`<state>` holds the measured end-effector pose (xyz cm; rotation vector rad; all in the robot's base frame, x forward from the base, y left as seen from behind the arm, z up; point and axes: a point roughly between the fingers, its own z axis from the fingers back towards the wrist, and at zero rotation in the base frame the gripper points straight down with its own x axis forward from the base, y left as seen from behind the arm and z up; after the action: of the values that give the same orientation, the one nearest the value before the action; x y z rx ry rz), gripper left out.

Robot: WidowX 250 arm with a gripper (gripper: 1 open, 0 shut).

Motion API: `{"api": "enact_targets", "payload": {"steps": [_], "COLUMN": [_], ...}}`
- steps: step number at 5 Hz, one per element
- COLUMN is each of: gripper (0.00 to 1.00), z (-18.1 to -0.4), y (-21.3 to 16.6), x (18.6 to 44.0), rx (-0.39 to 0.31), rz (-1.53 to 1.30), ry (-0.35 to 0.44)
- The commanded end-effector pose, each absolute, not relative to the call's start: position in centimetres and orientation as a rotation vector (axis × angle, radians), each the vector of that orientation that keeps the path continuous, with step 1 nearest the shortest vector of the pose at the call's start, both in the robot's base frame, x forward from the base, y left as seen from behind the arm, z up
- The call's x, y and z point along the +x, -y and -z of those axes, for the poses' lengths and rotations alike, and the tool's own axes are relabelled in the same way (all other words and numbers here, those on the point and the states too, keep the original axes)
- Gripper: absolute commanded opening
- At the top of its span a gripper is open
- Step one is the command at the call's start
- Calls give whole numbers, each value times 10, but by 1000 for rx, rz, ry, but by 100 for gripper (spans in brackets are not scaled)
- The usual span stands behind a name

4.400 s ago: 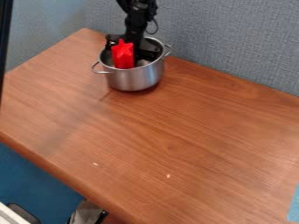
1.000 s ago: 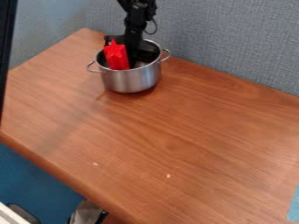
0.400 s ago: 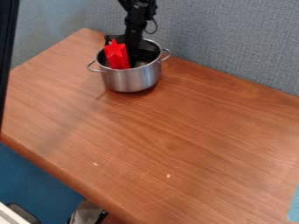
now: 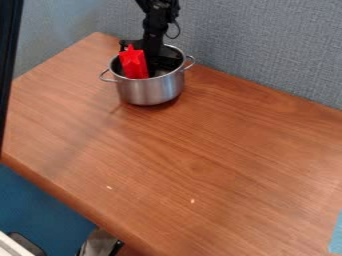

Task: Put the red object in the metal pot

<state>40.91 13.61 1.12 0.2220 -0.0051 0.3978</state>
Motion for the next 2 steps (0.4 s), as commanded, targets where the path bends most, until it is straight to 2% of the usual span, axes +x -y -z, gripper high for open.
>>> {"api": "enact_targets", "payload": {"steps": [1,2], "gripper": [0,0], "z": [-1,-1], "y": [-146,-145], "x": [401,402], "rx": [215,215], "rz": [-429,-427], "ry": [-26,-29]}}
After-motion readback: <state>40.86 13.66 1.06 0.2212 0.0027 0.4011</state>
